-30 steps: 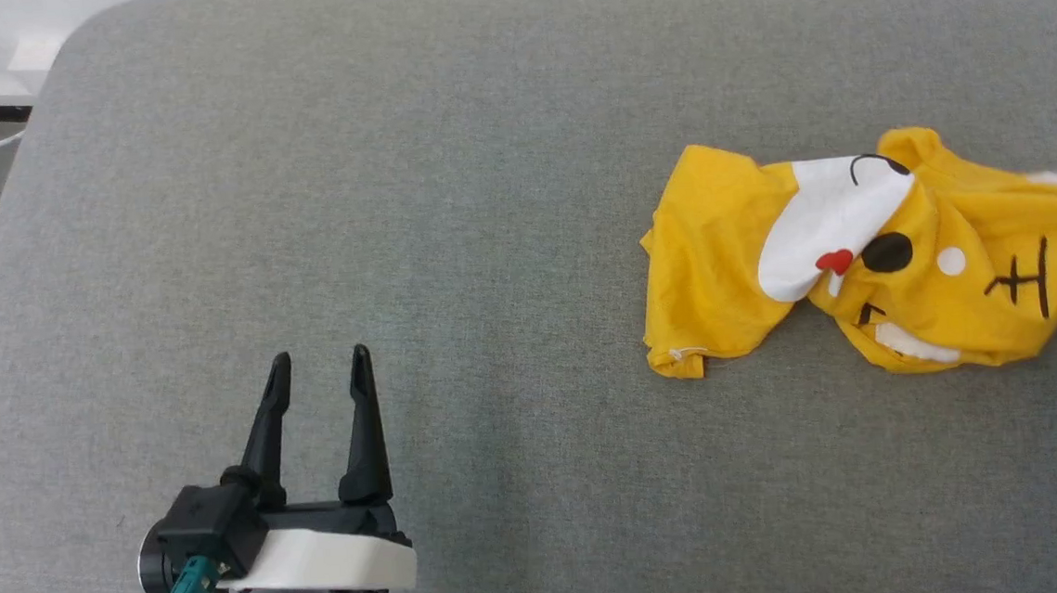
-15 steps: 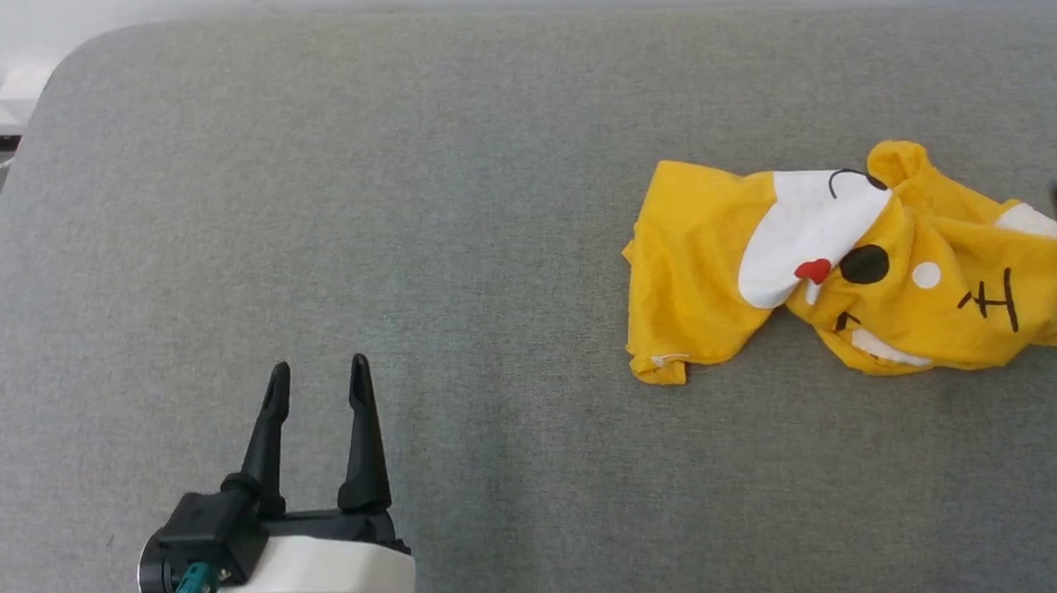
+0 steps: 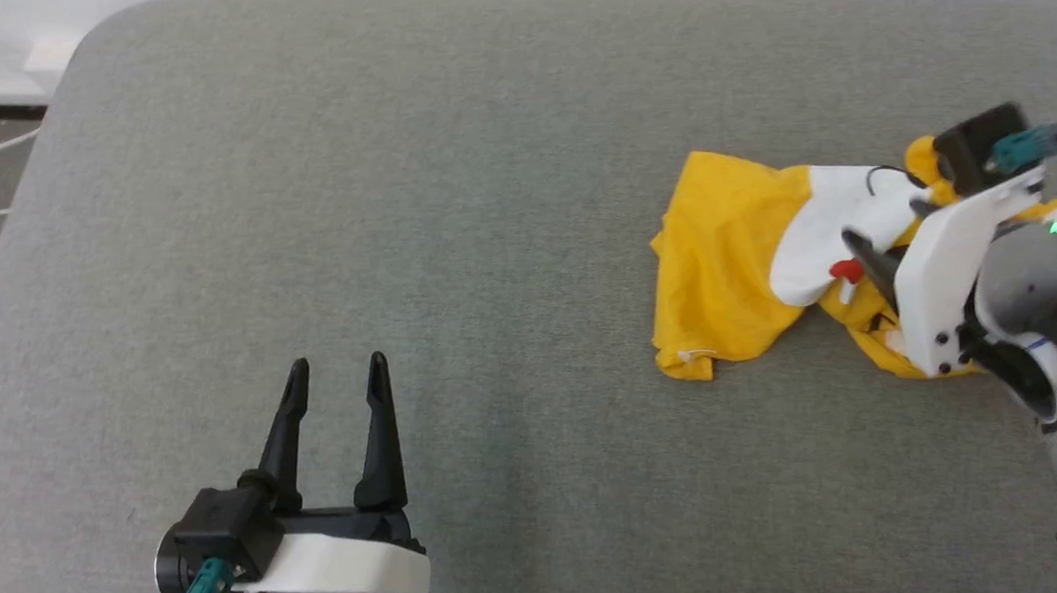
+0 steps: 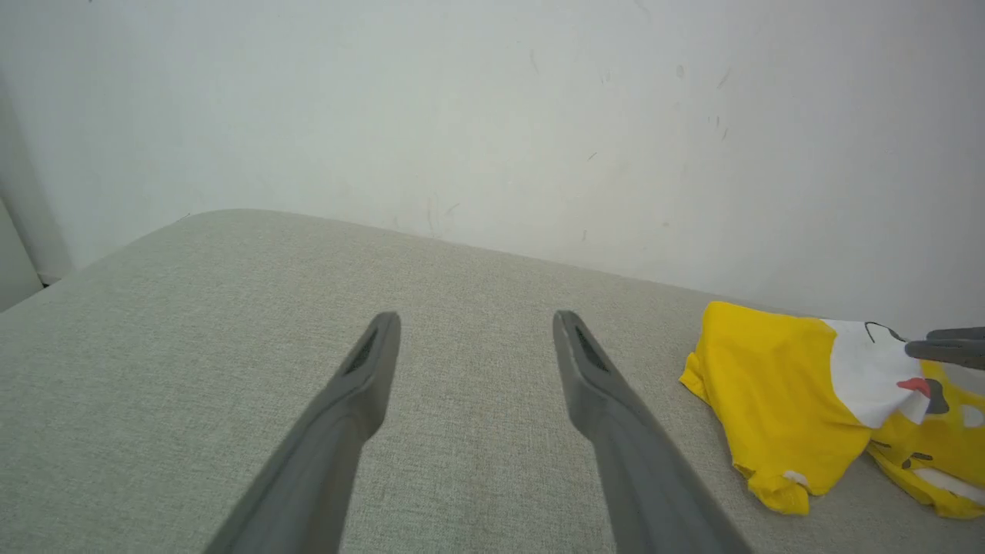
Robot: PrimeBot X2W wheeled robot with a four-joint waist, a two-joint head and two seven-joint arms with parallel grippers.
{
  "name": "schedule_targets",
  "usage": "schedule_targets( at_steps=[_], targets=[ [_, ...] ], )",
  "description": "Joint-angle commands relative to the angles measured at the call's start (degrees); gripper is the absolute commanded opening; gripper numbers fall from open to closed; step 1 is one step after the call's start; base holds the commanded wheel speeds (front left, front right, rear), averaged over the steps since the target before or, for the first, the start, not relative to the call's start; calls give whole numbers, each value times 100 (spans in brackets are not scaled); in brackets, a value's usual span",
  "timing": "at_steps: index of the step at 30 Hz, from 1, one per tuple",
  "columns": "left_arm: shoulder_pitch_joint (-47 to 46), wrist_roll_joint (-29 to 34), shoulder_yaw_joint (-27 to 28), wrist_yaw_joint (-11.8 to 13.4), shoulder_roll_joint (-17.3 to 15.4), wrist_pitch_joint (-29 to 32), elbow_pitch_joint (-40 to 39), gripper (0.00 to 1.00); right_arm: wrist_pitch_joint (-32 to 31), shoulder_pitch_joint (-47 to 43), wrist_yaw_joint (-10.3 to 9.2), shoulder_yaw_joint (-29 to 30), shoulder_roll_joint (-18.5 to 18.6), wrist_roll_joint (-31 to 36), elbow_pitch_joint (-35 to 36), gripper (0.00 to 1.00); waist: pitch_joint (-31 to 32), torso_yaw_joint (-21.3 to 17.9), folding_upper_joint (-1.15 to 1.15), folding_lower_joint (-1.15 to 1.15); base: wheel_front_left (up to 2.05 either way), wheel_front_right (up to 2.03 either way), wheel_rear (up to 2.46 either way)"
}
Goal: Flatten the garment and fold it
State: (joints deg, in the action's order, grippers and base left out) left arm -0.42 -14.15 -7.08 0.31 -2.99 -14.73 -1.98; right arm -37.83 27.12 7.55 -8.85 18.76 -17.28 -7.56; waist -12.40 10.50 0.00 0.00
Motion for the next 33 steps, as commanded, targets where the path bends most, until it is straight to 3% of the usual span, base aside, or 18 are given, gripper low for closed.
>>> schedule_targets(
  at_steps=[1,9,11,12,17,23,29,33],
  targets=[
    [-90,-29,-9,29,12,-27,18,100,-49,63,-6,-75,32,23,-170,100,-86,139,0,0,0,0,0],
    [-161,-20,-62,9,12,-27,38,100,-34,285,-6,-362,-11,233,-1502,100,-234,362,0,0,0,0,0],
    [-188,-22,-76,13,12,-27,40,100,113,378,-6,-344,-47,304,-1681,20,-257,374,0,0,0,0,0],
    [-198,-19,-77,17,12,-27,43,100,204,432,-6,-302,-80,312,-1747,0,-259,367,0,0,0,0,0],
    [-159,-4,-42,32,12,-27,91,100,591,697,-6,-339,-221,129,-1740,0,-140,237,0,0,0,0,0],
    [-91,-9,-20,33,12,-27,112,100,682,817,-6,-667,-558,-534,-1036,0,62,49,0,0,0,0,0],
    [-42,-4,13,29,12,-27,87,100,275,123,-6,-1295,-837,-1293,-88,0,106,-45,0,0,0,0,0],
    [-60,-11,4,4,12,-27,80,100,300,-492,-6,-1521,-1008,-1431,-31,0,48,-22,0,0,0,0,0]
  ],
)
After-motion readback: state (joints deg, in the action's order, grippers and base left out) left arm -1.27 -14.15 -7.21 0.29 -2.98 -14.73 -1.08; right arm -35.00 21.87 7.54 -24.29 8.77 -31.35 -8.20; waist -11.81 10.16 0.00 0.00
